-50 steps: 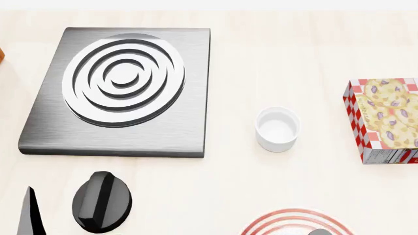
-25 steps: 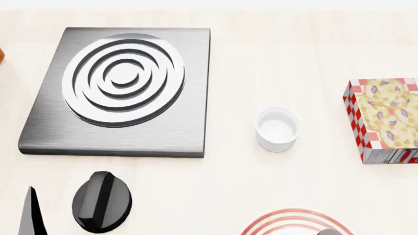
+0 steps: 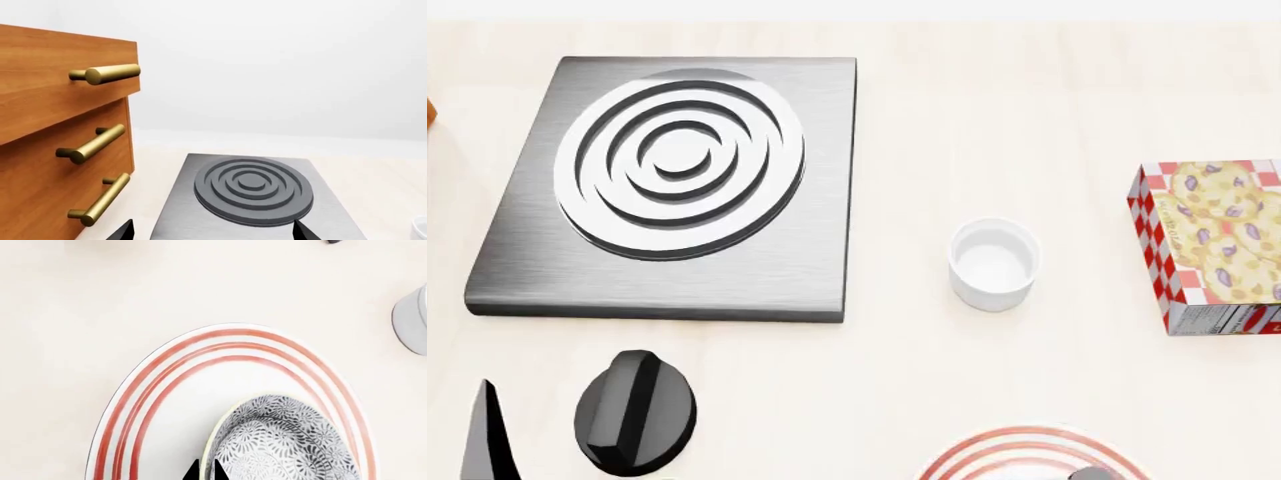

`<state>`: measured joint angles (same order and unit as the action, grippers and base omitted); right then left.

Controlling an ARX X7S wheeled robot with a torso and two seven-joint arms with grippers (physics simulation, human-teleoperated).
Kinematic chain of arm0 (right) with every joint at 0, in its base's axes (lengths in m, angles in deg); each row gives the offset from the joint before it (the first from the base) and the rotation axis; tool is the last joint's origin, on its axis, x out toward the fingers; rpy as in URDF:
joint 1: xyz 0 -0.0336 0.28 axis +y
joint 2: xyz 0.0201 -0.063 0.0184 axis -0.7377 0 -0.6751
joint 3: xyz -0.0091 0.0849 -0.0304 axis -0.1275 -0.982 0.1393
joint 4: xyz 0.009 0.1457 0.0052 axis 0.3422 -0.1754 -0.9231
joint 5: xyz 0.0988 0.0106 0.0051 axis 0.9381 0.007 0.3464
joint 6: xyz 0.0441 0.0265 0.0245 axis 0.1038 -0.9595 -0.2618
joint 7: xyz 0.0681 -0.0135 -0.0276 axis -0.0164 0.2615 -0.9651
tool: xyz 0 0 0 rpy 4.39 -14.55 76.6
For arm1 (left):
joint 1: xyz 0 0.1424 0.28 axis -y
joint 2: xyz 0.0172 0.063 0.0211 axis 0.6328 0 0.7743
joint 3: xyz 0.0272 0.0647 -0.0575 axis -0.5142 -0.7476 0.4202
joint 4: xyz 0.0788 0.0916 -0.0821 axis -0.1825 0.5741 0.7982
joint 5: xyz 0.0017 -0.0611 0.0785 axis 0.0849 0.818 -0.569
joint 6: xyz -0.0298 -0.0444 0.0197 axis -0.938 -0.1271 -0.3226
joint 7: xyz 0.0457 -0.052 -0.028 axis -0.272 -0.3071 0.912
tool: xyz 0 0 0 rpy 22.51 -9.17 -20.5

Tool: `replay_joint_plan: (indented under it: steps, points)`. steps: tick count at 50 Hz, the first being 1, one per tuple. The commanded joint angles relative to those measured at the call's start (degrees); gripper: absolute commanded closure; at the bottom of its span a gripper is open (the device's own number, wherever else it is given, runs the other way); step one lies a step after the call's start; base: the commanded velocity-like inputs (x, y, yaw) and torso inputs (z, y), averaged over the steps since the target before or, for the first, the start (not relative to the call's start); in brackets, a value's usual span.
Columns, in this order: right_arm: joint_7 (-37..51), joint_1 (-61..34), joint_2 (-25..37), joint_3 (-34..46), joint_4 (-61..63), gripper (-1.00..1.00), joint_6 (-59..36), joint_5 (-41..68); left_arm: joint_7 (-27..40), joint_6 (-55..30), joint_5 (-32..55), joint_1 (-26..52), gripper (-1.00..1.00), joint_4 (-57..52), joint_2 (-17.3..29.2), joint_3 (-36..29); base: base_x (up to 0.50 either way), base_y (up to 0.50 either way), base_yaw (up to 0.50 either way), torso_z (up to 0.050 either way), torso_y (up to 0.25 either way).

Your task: Pick the akita bowl on the ramekin and place it on the plate.

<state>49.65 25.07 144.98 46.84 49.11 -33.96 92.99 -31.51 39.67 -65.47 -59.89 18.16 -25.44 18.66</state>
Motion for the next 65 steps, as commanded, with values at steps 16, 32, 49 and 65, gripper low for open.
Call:
replay_joint_plan:
  steps: [16, 32, 49, 65]
  points:
    - [1.5, 0.1, -1.8, 1.7, -1.7, -1.0, 1.3, -2.9, 0.5, 0.3, -0.1, -0.1, -1.0, -0.2, 0.4, -0.3, 0.0, 0.0, 0.0, 0.0, 0.0]
    - [2.7, -0.1, -1.7, -0.9, 0.2, -1.0, 1.1, -0.9, 0.5, 0.5, -0.1, 0.1, -1.0, 0.4, 0.4, -1.0, 0.0, 0.0, 0.0, 0.0, 0.0]
    - [4.3, -1.2, 0.6, -5.0, 6.5, -1.0, -3.7, 4.1, 0.7, 0.6, 0.5, -0.1, -1.0, 0.3, 0.7, -1.0, 0.0, 0.0, 0.0, 0.0, 0.0]
    - [9.6, 2.0, -2.4, -13.1, 5.0, -1.0, 4.5, 4.6, 0.9, 0.6, 0.9, 0.1, -1.0, 0.2, 1.0, -0.8, 0.0, 0.0, 0.0, 0.0, 0.0]
